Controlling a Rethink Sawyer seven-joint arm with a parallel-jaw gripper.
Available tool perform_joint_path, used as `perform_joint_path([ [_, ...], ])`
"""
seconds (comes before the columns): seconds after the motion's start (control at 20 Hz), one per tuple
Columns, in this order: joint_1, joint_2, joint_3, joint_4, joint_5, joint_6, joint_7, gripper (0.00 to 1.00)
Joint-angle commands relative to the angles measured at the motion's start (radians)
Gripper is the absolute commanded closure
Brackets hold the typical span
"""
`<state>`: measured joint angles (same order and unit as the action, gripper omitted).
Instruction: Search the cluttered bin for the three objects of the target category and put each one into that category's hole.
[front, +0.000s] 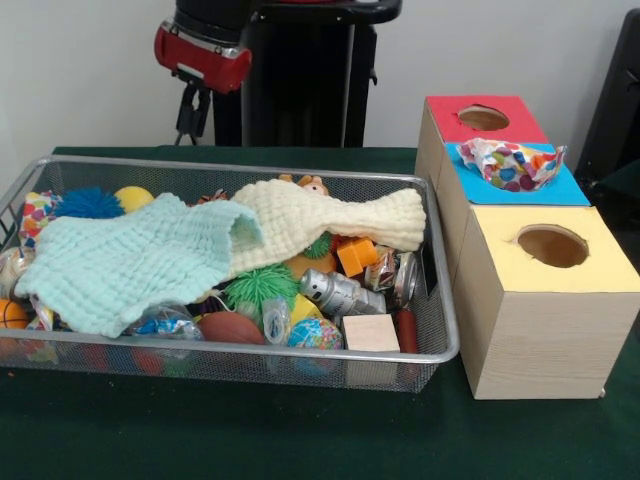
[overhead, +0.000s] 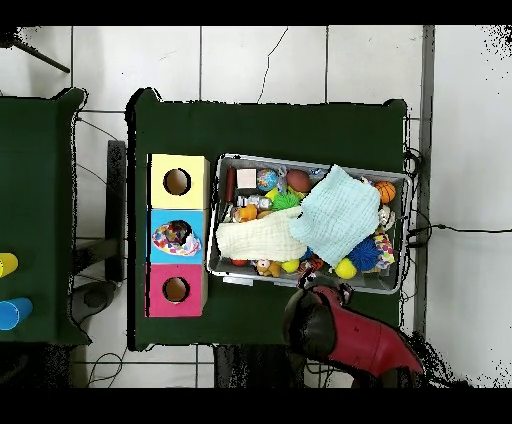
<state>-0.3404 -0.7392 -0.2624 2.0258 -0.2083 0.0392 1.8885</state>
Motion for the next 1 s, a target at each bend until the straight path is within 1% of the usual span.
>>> perform_joint_path([
  [0.05,-0.032,-0.041,0.103,-0.033,-0.072,0.046,0.019,1.00],
  [0.2,-0.045,-0.054,0.104,-0.040,-0.085,0.060,0.013,1.00],
  [0.45,-0.073,-0.046,0.110,-0.064,-0.112,0.050,0.007,1.00],
  [0.85,-0.110,-0.055,0.147,-0.096,-0.142,0.082,-0.016,1.00],
  [1.0,-0.130,-0.068,0.174,-0.103,-0.150,0.102,-0.033,1.00],
])
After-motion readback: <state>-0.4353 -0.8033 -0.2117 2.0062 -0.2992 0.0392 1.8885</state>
